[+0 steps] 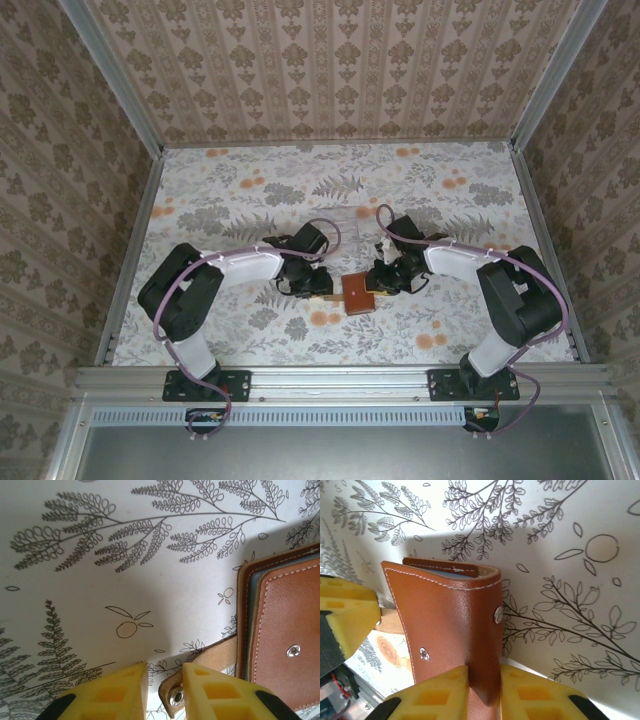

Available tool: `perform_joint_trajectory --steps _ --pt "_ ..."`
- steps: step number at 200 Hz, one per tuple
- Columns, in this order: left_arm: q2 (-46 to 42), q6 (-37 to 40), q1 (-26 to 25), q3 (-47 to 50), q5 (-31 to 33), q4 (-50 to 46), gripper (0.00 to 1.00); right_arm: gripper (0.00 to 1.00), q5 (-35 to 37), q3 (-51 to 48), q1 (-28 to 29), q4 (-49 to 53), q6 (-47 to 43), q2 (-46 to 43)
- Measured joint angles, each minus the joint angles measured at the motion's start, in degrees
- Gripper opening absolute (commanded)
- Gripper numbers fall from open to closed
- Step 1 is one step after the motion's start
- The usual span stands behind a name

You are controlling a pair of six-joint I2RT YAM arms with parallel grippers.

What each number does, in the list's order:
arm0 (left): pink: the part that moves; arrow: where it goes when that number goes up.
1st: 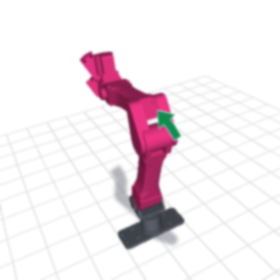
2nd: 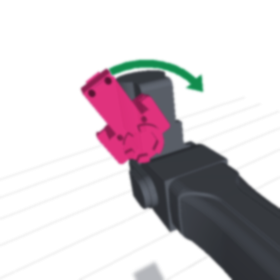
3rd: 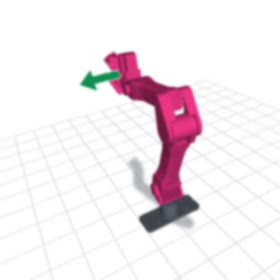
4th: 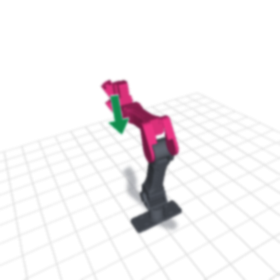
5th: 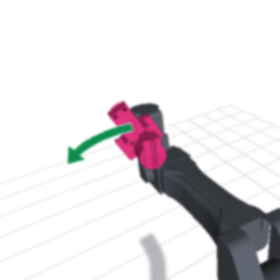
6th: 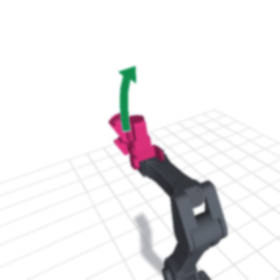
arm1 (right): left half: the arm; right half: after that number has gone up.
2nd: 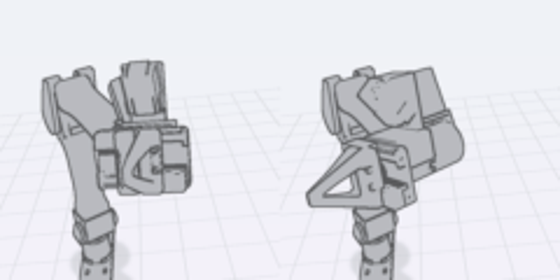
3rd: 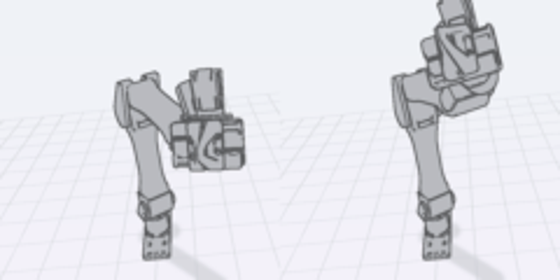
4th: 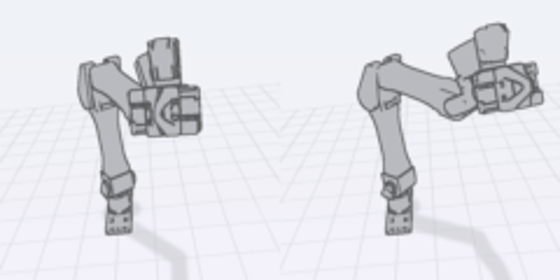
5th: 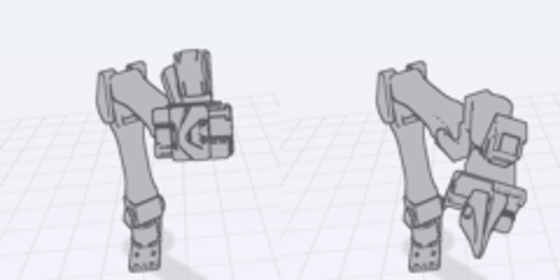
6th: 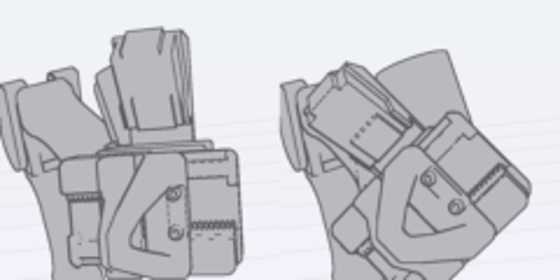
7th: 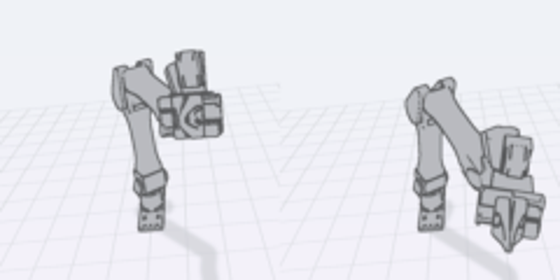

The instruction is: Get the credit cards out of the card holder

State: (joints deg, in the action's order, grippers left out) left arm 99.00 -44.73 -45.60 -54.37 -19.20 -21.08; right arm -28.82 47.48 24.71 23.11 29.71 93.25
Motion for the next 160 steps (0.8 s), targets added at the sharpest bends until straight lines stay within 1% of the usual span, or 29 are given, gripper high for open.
perform_joint_trajectory --steps 10,29,44,55,63,84,97,116,141,151,155,160 --pt "-0.5 0.0 0.1 0.7 -0.6 0.9 0.27 0.26 1.1 0.3 0.4 0.8 0.0 0.0" --pt "-1.2 0.0 0.3 2.0 -2.3 2.9 0.22 0.27 3.1 0.9 1.1 2.0 0.0 0.0" --pt "-1.2 0.3 0.3 2.6 -3.4 3.9 0.23 0.3 4.7 1.5 1.6 3.1 0.0 -0.1" --pt "-1.2 0.5 0.3 2.9 -4.0 4.2 0.26 0.32 5.8 1.7 1.8 3.7 0.0 -0.3" --pt "-1.2 0.6 0.3 3.1 -4.3 4.5 0.26 0.33 6.6 1.7 2.0 4.2 0.3 -0.6" --pt "-1.3 0.7 0.4 4.5 -5.6 6.8 0.21 0.39 8.7 2.0 2.6 6.1 0.5 -1.7" --pt "-1.5 0.8 0.7 5.3 -6.3 7.9 0.17 0.45 9.8 2.5 3.0 7.2 0.6 -2.1" --pt "-1.6 1.0 1.0 6.1 -7.1 9.2 0.11 0.57 11.9 3.9 4.2 8.9 0.7 -2.2" --pt "-1.6 1.0 1.1 7.0 -8.5 11.4 0.08 0.77 14.3 6.2 6.7 11.2 0.7 -2.2" --pt "-1.6 1.0 1.3 7.5 -9.0 12.4 0.07 0.81 15.4 7.2 7.8 12.2 1.3 -2.2" --pt "-1.6 1.0 1.4 7.7 -9.2 12.8 0.07 0.86 15.7 7.6 8.3 12.5 1.0 -2.2" --pt "-1.6 0.9 1.4 8.1 -9.5 13.5 0.06 0.88 16.4 8.2 9.0 13.0 1.3 -2.2"
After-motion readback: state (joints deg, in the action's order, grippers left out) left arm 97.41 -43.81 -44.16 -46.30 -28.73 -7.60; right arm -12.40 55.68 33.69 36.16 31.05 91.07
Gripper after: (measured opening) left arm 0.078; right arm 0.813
